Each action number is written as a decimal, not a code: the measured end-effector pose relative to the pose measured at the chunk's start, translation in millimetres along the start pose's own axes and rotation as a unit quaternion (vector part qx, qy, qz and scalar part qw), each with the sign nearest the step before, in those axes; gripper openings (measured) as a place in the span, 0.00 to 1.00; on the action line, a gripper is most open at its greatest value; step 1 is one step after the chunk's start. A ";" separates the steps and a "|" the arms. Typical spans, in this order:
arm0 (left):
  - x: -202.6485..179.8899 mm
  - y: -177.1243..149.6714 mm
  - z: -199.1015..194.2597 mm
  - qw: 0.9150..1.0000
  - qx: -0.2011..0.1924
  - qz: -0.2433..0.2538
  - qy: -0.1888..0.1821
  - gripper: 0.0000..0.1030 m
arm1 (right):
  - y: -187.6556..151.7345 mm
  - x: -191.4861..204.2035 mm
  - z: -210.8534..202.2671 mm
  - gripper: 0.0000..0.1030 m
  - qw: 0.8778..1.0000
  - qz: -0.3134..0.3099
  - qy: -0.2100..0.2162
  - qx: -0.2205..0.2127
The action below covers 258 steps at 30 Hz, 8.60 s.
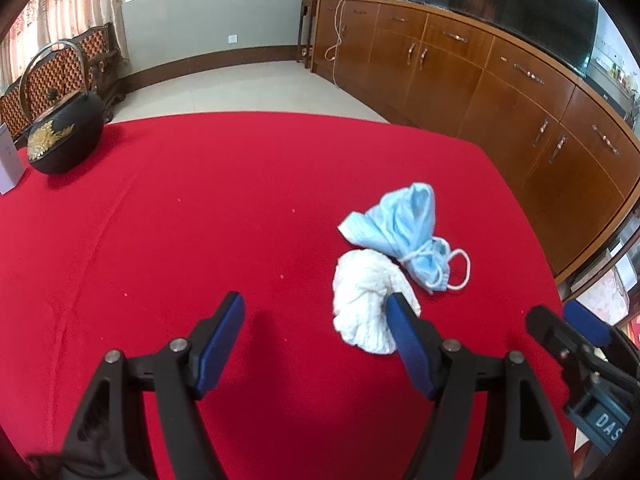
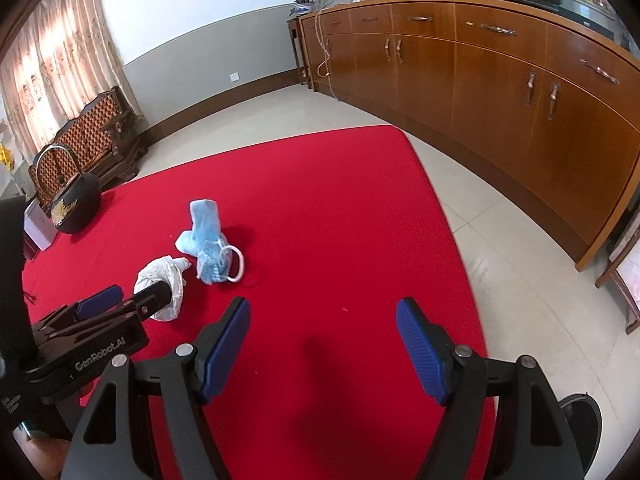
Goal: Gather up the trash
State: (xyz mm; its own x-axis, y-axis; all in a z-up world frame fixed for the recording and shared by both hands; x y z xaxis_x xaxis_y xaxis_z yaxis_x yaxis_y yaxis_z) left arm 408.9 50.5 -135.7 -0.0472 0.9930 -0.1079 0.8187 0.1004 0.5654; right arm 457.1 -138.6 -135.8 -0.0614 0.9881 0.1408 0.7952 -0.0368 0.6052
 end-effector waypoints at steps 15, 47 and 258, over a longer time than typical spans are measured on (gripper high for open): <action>9.9 6.5 0.4 1.000 -0.014 0.004 -0.010 0.29 | 11.4 22.7 19.3 0.75 1.000 -0.016 0.011 0.005; 44.3 11.0 5.7 1.000 -0.028 -0.013 -0.005 0.63 | 35.3 77.1 74.0 0.75 0.998 -0.044 0.045 0.025; -73.6 -274.0 -332.5 0.989 -0.128 0.071 -0.014 0.96 | -317.3 -60.2 -409.9 0.88 0.983 0.075 -0.120 -0.119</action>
State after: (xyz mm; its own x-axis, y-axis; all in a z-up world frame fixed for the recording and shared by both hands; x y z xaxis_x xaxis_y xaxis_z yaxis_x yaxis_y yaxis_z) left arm -2.3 -29.6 -10.8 0.0774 0.9964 -0.0333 0.6439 -0.0244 0.7647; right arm -38.7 -247.5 -15.2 0.2122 0.9746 0.0712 0.6190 -0.1904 0.7620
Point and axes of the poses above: each gripper's, at about its wrist camera, not at the fingertips, and z roughly the way its jaws point, x to its left, y to its top, the point moved 3 cm from there along z, roughly the way its jaws point, and after that the axes turned 4 degrees about x, right-handed, at the moved point
